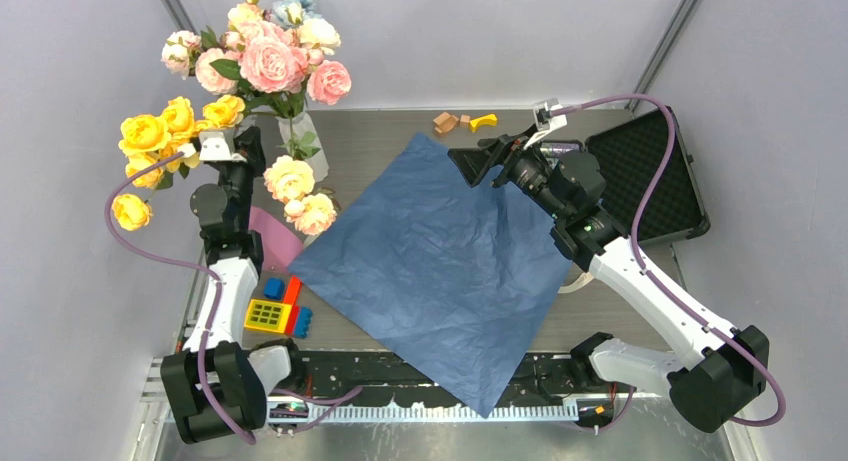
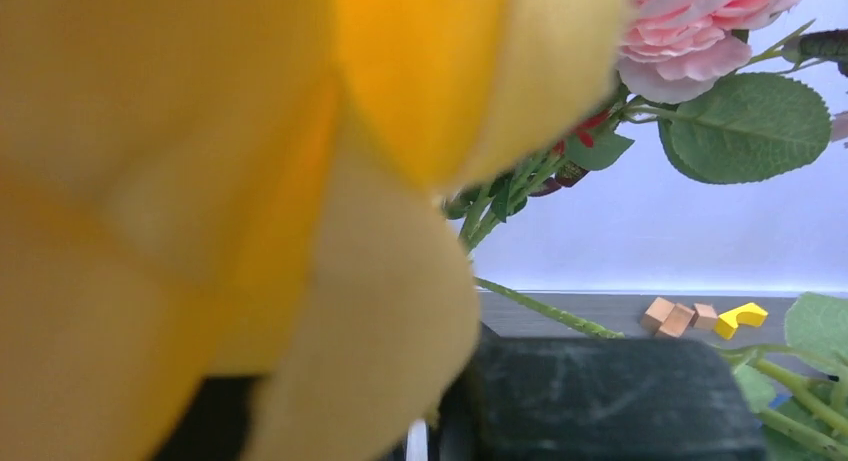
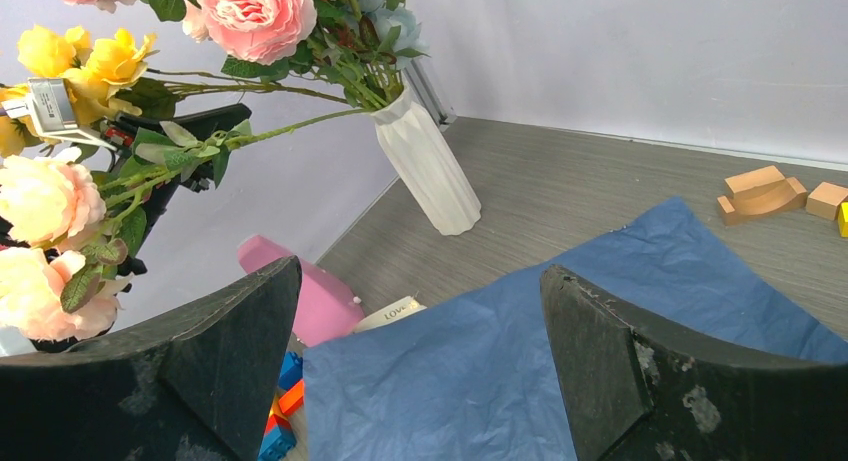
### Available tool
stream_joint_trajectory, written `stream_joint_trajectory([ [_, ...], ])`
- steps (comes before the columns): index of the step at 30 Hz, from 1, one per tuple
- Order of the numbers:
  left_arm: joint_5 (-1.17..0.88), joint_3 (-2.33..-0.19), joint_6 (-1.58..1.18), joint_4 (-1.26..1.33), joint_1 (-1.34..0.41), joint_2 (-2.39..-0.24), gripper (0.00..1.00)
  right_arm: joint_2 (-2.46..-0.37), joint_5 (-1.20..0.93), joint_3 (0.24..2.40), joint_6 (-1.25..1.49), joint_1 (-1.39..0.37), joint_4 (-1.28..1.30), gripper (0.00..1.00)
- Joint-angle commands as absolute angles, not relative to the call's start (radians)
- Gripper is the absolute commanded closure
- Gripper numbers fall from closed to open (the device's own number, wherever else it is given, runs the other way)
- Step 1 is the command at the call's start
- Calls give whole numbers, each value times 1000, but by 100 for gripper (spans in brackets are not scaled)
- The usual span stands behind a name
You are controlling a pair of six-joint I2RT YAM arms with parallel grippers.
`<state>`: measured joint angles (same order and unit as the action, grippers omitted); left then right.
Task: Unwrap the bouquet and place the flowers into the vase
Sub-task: Insert the fake flower into the vase, then reset both arms
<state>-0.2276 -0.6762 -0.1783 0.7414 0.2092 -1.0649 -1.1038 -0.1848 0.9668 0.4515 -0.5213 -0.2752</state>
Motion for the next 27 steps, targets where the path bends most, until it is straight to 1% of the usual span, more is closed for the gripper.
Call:
stream_joint_trajectory([
  [1,-192,-696,-198,724,207,-1022,87,-1073,-179,971,451,-517,-300,5],
  [3,-182,-698,-208,679,207,-996,74,-1071,-179,971,451,-517,-298,5],
  [6,-183,-690,-221,631,207,-953,58,-1069,-185,971,450,-517,-296,5],
  [9,-176,-683,-245,571,206,-896,50,-1065,-187,968,451,-517,-296,6],
  [22,-250,-725,-367,284,207,-746,40,-1052,-177,957,447,-517,-253,5],
  [27,-254,-773,-351,107,207,-680,36,-1042,-141,966,427,-517,-195,6],
])
